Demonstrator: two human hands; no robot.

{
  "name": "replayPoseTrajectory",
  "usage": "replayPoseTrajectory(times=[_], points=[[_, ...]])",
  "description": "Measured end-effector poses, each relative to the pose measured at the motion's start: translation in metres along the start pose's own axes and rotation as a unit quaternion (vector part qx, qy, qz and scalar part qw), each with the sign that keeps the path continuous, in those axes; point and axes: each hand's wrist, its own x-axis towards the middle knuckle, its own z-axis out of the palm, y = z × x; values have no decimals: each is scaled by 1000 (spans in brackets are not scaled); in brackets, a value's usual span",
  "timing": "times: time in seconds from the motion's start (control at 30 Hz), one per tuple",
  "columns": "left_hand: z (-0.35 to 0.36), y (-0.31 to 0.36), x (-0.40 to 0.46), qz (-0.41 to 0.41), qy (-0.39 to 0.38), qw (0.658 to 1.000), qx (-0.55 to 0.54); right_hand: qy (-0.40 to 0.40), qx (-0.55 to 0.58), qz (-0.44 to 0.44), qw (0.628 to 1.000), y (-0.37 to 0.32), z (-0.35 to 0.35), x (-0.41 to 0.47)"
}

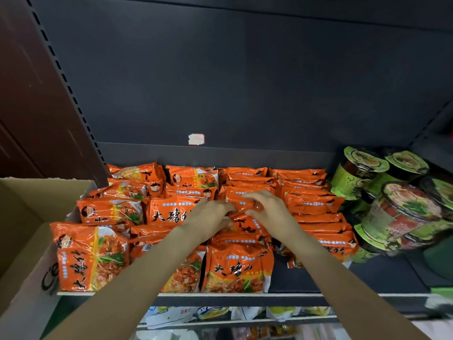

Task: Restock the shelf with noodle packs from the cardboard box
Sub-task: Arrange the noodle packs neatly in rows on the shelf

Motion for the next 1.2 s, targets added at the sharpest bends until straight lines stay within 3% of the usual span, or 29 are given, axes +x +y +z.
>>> replayPoseTrajectory(times=[0.1,0.17,0.23,0.33,0.47,0.63,0.8,0.93,1.0,1.2], points=[[-4,4,4,-32,0,999,-13,6,5,92,996,12,0,-6],[-4,6,4,-38,2,999,-28,-38,-2,120,992,19,2,-11],[-3,7,3,-39,12,997,-61,-62,2,116,991,22,7,-15],[-2,9,-1,-38,23,993,-105,-13,-28,107,994,19,8,-16],[-2,14,-4,-31,-6,998,-45,35,-121,50,991,10,4,-11],[2,5,-15,-24,102,988,-112,-110,29,48,992,6,13,-15],[9,0,-23,11,-10,1000,-16,-30,-56,55,996,11,11,-32],[8,2,-29,14,-65,998,11,-104,-68,78,989,13,13,-43],[7,2,-36,26,-99,995,15,-100,-78,78,989,13,16,-45],[12,5,-48,51,-96,993,52,-77,-137,107,982,13,17,-45]])
